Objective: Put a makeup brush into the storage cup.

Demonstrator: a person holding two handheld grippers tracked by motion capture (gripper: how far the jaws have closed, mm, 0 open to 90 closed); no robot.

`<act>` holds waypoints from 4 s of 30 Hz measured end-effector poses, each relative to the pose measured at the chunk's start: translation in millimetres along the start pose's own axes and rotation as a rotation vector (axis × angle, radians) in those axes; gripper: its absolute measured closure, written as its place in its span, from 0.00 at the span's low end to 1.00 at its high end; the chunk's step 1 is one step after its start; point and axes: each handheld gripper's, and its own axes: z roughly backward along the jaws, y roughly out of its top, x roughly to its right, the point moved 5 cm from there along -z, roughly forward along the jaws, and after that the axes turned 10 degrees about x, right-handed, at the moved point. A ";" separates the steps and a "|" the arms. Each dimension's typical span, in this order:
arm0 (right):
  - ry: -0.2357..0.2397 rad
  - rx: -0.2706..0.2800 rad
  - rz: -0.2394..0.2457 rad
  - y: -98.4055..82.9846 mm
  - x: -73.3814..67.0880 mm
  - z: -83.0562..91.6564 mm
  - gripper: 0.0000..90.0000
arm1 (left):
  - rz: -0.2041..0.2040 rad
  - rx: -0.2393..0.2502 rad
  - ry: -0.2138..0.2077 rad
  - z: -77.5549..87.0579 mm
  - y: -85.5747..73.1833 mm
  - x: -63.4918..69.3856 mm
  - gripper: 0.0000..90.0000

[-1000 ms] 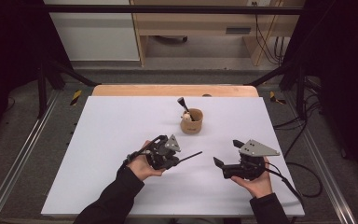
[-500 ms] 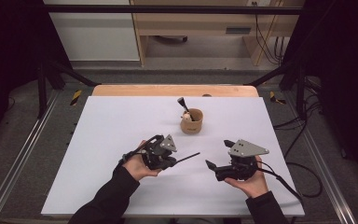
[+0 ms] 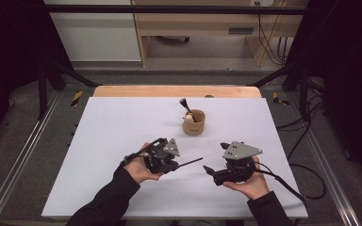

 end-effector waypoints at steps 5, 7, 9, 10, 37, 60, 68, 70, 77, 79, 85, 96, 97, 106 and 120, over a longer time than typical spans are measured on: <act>0.018 -0.008 0.022 2.3 -4.0 -1.5 0.09 | -0.002 0.000 -0.013 0.6 0.4 -0.3 0.95; 0.022 -0.029 0.048 3.3 -5.8 -2.4 0.10 | -0.002 -0.001 -0.018 0.7 0.6 -0.3 0.95; 0.024 -0.034 0.052 3.5 -6.5 -2.7 0.10 | -0.002 -0.003 -0.024 0.7 0.7 -0.2 0.95; 0.028 -0.041 0.062 3.7 -7.2 -2.9 0.10 | -0.004 -0.003 -0.026 0.8 0.9 0.1 0.95; 0.142 -0.159 0.219 7.3 -27.8 -15.8 0.19 | -0.035 -0.014 -0.072 3.5 12.3 9.0 0.95; 0.198 -0.210 0.338 1.5 -37.2 -23.7 0.40 | -0.026 -0.025 -0.094 -1.8 25.9 19.0 0.95; 0.218 -0.219 0.371 1.1 -38.6 -25.1 0.53 | -0.036 -0.020 -0.104 -2.0 29.7 23.2 0.95; 0.223 -0.220 0.369 0.8 -39.8 -25.2 0.56 | -0.038 -0.024 -0.105 -1.6 30.3 23.8 0.95; 0.243 -0.234 0.386 -1.1 -40.9 -26.3 0.65 | -0.041 -0.019 -0.113 -2.4 31.0 26.1 0.95; 0.247 -0.235 0.391 -1.6 -41.2 -26.8 0.68 | -0.040 -0.021 -0.117 -1.9 31.4 26.8 0.95; 0.266 -0.245 0.403 -3.8 -42.4 -28.0 0.76 | -0.050 -0.019 -0.124 -1.8 31.9 28.9 0.95; 0.287 -0.257 0.407 -5.0 -42.9 -27.8 0.84 | -0.058 -0.011 -0.129 -2.1 32.3 30.3 0.95; 0.290 -0.259 0.409 -5.3 -43.1 -27.7 0.85 | -0.058 -0.011 -0.130 -2.0 32.4 30.4 0.95; 0.305 -0.256 0.423 -6.1 -43.5 -27.4 0.87 | -0.066 -0.006 -0.137 -1.8 31.7 29.7 0.95; 0.370 -0.266 0.409 -8.6 -49.2 -26.7 0.95 | -0.071 0.002 -0.131 0.8 29.9 25.8 0.90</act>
